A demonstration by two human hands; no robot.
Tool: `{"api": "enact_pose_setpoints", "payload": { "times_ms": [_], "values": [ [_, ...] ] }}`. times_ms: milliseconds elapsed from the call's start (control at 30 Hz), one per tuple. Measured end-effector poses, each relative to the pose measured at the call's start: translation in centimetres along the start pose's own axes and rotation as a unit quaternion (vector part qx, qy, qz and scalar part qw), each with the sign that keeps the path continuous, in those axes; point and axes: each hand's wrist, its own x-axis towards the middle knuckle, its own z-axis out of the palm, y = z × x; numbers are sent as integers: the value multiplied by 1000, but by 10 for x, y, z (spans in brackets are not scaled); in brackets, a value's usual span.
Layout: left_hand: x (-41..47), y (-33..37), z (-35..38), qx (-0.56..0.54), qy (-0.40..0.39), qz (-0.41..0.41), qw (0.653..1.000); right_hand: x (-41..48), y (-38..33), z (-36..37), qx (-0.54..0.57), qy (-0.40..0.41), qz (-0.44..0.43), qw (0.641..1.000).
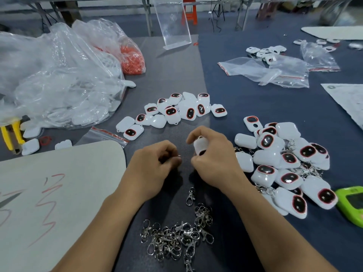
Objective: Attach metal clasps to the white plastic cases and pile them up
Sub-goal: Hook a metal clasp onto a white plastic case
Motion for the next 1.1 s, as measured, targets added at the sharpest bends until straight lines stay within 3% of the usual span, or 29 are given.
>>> {"api": "enact_pose_setpoints", "payload": {
  "times_ms": [100,267,567,867,1100],
  "values": [
    [3,2,4,-102,45,-33,993,-4,-4,5,46,-17,11,999],
    [4,-1,3,-154,47,-42,986,-6,-7,10,24,-52,1,998],
    [6,6,-8,-296,59,-54,952,-8,-9,15,107,38,1,994],
    [5,6,-9,-307,50,-61,949,-5,-4,19,172,28,39,984],
    [4,5,-7,-253,34,-58,965,-1,1,17,178,9,33,983]
  ]
}}
